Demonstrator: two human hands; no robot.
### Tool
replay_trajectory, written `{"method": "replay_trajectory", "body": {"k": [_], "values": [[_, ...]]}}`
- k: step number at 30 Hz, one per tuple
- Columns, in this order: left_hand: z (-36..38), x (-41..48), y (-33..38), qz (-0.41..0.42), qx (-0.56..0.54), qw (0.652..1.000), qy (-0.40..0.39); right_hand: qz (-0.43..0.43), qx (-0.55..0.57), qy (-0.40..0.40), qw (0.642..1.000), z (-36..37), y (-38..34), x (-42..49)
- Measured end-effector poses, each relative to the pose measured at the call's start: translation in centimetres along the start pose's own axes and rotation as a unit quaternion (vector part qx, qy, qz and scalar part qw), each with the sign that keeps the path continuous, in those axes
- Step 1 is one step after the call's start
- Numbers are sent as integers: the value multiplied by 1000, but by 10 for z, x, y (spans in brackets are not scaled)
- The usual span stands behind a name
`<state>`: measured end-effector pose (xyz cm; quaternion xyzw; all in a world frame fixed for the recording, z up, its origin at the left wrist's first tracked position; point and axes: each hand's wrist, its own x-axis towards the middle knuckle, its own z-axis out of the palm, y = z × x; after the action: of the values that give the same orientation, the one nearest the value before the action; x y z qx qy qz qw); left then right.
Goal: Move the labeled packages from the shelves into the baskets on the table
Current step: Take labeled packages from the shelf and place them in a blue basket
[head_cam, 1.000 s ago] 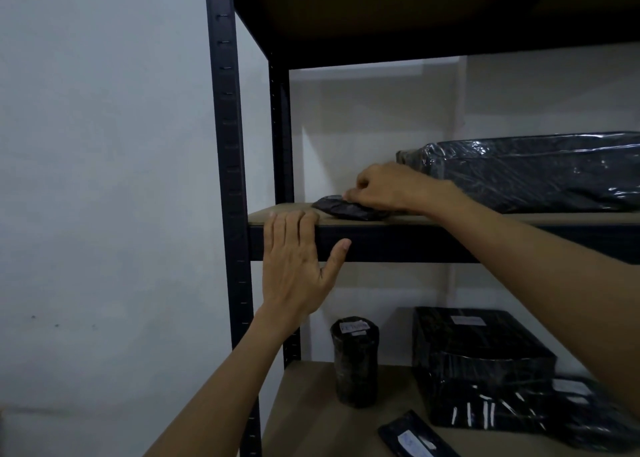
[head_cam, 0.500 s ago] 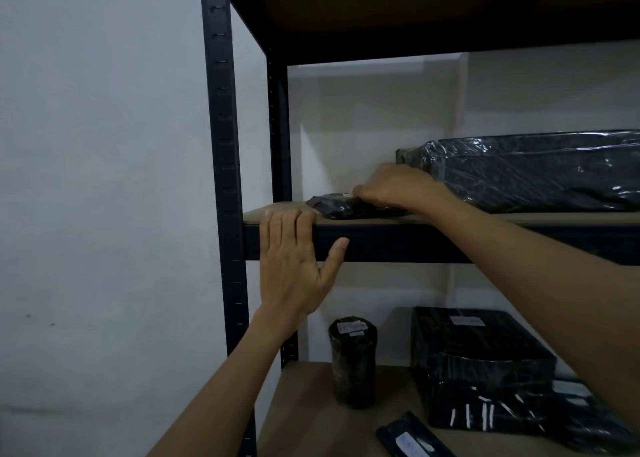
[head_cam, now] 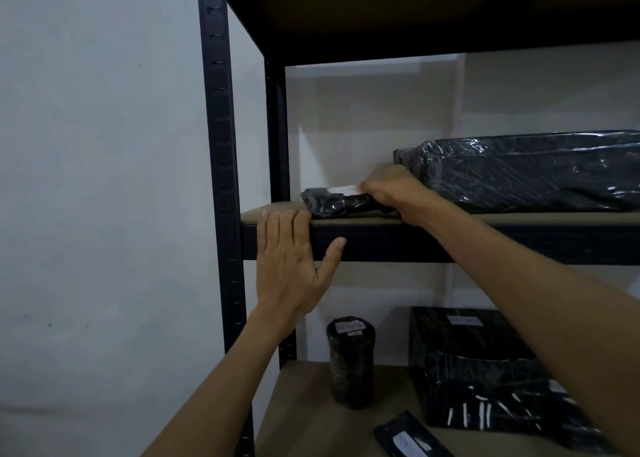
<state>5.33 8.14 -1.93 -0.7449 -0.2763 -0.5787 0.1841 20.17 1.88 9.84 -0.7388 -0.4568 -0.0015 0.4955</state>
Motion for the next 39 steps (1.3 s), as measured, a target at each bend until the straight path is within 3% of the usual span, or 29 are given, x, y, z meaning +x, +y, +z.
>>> {"method": "replay_trajectory", "body": {"k": [4, 7, 19, 26, 34, 37, 39], "values": [[-2, 0, 0, 1, -2, 1000, -10, -12, 247, 26, 968, -16, 9, -8], [-2, 0, 0, 0, -2, 1000, -10, -54, 324, 32, 944, -28, 14, -16], [-1, 0, 0, 8, -2, 1000, -1, -153, 289, 2, 945, -35, 26, -37], [-4, -1, 0, 7, -1, 1000, -23, -148, 255, -18, 955, -42, 23, -49], [-32, -36, 7, 16, -83, 996, -36, -150, 330, 21, 932, -48, 20, -95], [-48, -71, 22, -5, -141, 987, -74, -129, 356, 11, 925, -56, 31, -128], [-61, -88, 30, -32, -181, 973, -140, -113, 373, 10, 921, -62, 43, -155]]}}
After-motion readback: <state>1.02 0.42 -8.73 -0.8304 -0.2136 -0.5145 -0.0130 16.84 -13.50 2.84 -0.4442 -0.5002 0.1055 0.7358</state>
